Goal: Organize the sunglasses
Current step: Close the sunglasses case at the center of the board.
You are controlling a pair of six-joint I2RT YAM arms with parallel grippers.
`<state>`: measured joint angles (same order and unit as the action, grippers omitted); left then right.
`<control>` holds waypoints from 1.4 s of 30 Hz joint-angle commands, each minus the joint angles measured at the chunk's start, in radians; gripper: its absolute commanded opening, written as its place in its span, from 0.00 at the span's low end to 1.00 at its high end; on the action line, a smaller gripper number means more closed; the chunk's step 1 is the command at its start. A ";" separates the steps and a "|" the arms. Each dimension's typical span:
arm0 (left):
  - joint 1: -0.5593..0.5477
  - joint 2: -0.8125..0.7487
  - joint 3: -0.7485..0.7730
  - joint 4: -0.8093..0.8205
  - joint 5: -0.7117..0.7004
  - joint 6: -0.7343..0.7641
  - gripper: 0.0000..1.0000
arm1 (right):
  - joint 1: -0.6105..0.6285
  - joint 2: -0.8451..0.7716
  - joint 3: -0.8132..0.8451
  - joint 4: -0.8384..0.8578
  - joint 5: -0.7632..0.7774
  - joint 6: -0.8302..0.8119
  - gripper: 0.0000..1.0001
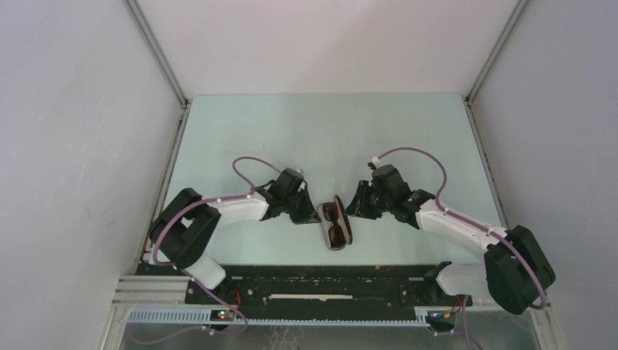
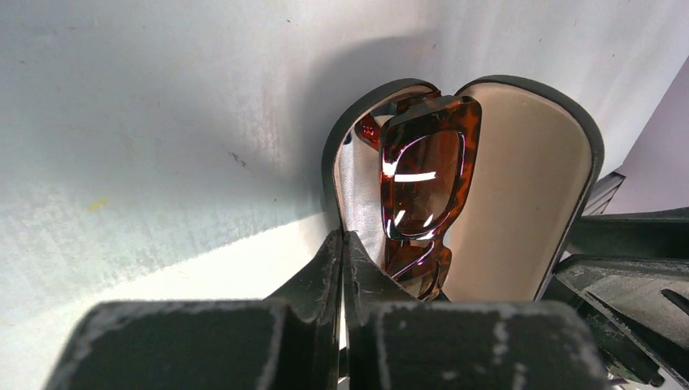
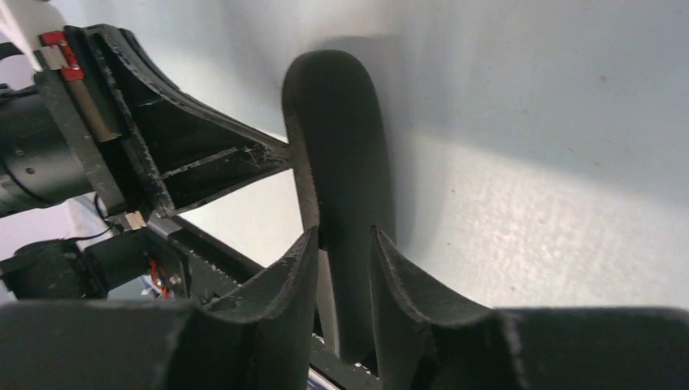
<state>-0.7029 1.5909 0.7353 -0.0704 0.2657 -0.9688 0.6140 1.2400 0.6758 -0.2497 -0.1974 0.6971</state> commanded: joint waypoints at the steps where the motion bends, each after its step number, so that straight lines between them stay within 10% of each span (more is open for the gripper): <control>1: -0.003 0.010 0.058 0.001 0.004 0.013 0.04 | -0.017 0.042 -0.022 0.108 -0.086 0.009 0.35; 34: -0.004 -0.083 0.059 -0.076 -0.048 0.041 0.06 | 0.113 0.199 -0.004 0.189 -0.066 0.044 0.22; 42: -0.003 -0.232 0.095 -0.196 -0.132 0.106 0.11 | 0.082 0.020 0.085 0.000 0.076 -0.023 0.38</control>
<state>-0.7033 1.4605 0.7509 -0.1993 0.2035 -0.9249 0.7204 1.3758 0.6815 -0.1307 -0.2447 0.7376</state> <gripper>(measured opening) 0.103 0.307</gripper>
